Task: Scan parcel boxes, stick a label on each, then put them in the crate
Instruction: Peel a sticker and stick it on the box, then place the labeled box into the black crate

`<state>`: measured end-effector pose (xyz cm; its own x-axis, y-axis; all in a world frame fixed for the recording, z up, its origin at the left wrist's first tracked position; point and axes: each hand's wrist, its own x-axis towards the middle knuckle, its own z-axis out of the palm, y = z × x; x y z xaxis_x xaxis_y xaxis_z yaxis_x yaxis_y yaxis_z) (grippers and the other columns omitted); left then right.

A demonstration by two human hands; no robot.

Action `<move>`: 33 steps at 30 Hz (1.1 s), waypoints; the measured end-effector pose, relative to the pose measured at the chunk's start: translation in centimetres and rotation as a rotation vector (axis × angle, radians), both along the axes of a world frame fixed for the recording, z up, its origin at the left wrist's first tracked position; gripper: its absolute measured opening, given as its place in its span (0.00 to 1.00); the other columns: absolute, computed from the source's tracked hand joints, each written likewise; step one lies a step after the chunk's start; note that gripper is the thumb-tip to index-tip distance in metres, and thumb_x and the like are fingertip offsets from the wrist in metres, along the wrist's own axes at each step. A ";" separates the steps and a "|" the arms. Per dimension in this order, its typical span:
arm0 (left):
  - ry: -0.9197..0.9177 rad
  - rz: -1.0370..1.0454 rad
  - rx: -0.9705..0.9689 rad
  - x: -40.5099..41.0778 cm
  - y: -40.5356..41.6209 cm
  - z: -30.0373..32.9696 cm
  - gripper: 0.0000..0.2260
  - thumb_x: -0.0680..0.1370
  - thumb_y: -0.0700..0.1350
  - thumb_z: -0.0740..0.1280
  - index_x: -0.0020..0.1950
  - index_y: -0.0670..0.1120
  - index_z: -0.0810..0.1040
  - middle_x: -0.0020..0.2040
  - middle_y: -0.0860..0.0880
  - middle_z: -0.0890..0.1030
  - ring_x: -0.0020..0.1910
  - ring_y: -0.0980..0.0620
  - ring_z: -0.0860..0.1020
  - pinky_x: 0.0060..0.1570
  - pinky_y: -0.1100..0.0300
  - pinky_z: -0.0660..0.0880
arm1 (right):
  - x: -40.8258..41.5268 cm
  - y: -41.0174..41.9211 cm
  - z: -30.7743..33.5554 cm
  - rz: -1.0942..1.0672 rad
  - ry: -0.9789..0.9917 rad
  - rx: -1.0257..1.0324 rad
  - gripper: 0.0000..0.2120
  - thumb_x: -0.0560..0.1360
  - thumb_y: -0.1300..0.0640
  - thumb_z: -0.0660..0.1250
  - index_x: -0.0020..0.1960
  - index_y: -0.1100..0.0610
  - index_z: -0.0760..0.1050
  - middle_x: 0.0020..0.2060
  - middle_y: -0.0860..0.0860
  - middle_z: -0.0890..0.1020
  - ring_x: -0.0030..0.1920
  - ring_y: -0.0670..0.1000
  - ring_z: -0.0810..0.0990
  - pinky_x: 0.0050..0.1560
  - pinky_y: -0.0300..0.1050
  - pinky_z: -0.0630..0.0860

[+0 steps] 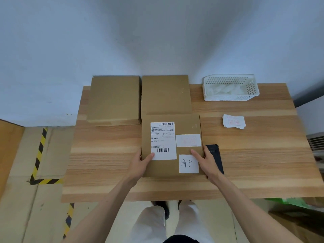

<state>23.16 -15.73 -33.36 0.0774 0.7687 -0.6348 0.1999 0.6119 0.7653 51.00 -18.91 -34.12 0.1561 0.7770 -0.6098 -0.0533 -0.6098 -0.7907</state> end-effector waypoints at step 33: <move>-0.408 -0.726 0.727 42.4 3.0 28.2 0.21 0.82 0.55 0.66 0.75 0.59 0.68 0.63 0.64 0.79 0.60 0.60 0.80 0.59 0.55 0.79 | 31.0 -15.4 29.9 -0.784 -0.566 0.619 0.23 0.80 0.49 0.68 0.73 0.47 0.67 0.60 0.43 0.81 0.57 0.44 0.83 0.52 0.44 0.83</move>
